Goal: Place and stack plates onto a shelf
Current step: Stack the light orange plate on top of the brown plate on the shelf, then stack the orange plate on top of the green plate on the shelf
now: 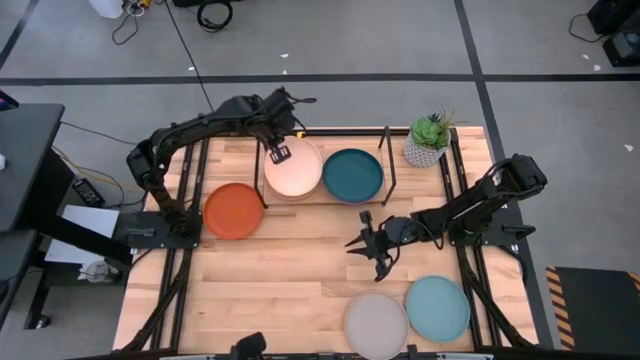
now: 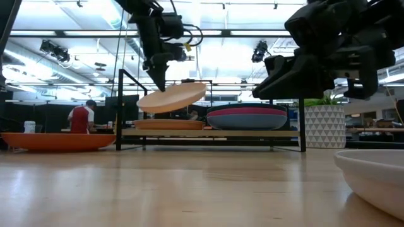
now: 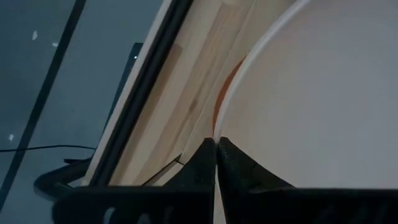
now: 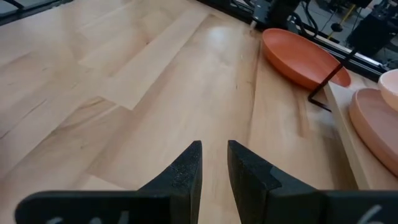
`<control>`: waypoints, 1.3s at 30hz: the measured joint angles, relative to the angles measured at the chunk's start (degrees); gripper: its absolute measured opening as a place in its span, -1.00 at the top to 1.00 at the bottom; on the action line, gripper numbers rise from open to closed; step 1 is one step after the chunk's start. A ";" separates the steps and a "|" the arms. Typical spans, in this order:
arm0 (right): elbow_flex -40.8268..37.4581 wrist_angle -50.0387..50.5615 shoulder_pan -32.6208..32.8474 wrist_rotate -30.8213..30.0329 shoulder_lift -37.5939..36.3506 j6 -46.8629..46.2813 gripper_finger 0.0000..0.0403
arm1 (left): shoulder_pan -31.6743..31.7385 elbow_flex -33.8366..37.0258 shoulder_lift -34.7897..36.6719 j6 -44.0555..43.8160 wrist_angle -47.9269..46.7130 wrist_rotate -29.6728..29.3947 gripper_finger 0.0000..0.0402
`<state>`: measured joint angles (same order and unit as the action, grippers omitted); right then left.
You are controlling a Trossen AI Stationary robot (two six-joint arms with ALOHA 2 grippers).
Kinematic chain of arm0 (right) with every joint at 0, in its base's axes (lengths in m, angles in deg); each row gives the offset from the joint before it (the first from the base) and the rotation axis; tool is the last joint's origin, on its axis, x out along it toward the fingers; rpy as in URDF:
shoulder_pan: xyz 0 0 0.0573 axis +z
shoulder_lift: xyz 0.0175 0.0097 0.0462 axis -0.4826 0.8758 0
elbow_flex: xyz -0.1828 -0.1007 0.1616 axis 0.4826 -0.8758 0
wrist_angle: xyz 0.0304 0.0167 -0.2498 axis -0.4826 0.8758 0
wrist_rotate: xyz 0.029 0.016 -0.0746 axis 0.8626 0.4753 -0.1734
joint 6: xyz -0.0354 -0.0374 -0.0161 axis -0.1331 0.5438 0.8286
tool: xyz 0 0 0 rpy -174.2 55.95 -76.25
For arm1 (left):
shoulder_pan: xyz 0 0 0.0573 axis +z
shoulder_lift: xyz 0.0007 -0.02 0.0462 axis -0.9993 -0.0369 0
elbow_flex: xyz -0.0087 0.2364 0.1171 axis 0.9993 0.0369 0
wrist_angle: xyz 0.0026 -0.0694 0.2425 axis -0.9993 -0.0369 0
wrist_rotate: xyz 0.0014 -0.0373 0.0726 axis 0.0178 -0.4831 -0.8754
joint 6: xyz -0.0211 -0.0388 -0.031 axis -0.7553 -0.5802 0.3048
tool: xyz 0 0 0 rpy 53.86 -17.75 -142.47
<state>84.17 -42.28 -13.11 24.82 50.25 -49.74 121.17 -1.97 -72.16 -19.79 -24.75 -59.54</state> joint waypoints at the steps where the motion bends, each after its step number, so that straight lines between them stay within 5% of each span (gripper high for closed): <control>1: 0.00 0.00 0.16 0.00 0.00 0.00 0.59 | 0.08 0.00 0.00 0.08 -0.01 0.70 0.95; 17: 0.00 -0.83 0.78 -0.09 0.00 1.07 0.59 | -2.00 0.09 -5.49 1.59 -1.09 -1.93 0.91; 29: 0.00 -0.83 0.72 -0.07 0.00 1.94 0.59 | -2.02 0.09 -5.49 0.70 4.10 -5.25 0.60; 35: 0.00 -0.81 0.68 -0.07 0.00 3.17 0.59 | -5.89 0.07 -4.31 3.07 -0.30 9.93 0.60; 39: 0.00 -0.81 0.68 -0.07 0.00 3.23 0.59 | -11.38 0.07 -4.31 -0.73 -4.24 10.95 0.61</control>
<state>84.17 -43.09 -12.43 24.75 50.25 -46.50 109.79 -1.90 -76.47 -20.53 -28.99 -48.59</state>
